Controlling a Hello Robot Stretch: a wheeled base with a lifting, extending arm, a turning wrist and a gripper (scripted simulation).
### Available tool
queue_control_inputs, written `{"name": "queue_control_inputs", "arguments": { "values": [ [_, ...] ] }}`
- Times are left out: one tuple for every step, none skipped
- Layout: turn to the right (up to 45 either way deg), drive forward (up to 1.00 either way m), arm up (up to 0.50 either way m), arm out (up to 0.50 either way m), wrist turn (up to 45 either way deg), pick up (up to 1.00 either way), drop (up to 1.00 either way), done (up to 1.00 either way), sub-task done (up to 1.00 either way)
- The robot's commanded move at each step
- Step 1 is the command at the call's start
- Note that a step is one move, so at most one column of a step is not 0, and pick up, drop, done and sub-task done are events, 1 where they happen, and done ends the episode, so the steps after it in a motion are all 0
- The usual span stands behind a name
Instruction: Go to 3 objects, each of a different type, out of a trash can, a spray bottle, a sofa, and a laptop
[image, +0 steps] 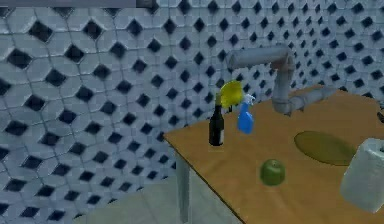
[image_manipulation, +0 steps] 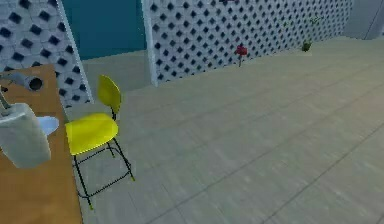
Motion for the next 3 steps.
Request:
{"name": "queue_control_inputs", "arguments": {
  "values": [
    [-9.0,0.0,0.0,0.0,0.0,0.0,0.0,0.0,0.0],
    [0.0,0.15,0.0,0.0,0.0,0.0,0.0,0.0,0.0],
    [27.0,0.0,0.0,0.0,0.0,0.0,0.0,0.0,0.0]
  ]
}}
